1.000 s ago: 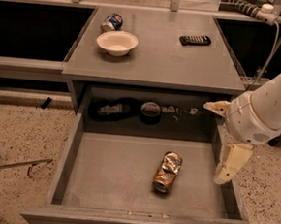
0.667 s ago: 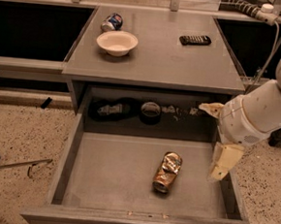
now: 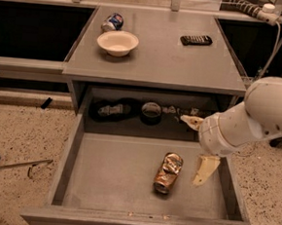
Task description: Pick orange can from top drawer and place on counter
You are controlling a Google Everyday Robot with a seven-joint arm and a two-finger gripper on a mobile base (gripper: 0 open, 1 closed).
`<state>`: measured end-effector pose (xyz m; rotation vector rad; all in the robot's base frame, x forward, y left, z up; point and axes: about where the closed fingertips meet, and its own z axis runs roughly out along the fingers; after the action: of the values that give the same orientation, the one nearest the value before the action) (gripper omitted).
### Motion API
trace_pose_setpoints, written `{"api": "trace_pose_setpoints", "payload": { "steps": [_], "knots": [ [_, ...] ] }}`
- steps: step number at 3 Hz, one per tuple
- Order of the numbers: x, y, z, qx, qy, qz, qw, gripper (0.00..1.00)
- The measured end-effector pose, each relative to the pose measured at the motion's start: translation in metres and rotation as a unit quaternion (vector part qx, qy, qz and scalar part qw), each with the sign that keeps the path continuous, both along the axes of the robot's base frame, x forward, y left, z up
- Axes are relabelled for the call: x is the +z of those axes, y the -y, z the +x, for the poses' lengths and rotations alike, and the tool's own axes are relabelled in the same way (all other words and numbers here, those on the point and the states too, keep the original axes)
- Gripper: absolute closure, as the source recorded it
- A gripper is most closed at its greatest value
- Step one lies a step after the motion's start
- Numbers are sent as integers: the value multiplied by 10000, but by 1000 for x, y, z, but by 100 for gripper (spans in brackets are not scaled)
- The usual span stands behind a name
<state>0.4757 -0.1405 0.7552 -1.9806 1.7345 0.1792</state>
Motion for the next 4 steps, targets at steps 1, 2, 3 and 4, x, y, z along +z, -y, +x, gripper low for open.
{"api": "trace_pose_setpoints", "payload": {
  "steps": [1, 2, 3, 4],
  "knots": [
    [-32, -19, -7, 397, -72, 103, 9991, 0],
    [-64, -39, -16, 775, -210, 212, 9965, 0],
    [-64, -39, -16, 775, -210, 212, 9965, 0],
    [-71, -43, -14, 957, -234, 235, 9949, 0]
  ]
}}
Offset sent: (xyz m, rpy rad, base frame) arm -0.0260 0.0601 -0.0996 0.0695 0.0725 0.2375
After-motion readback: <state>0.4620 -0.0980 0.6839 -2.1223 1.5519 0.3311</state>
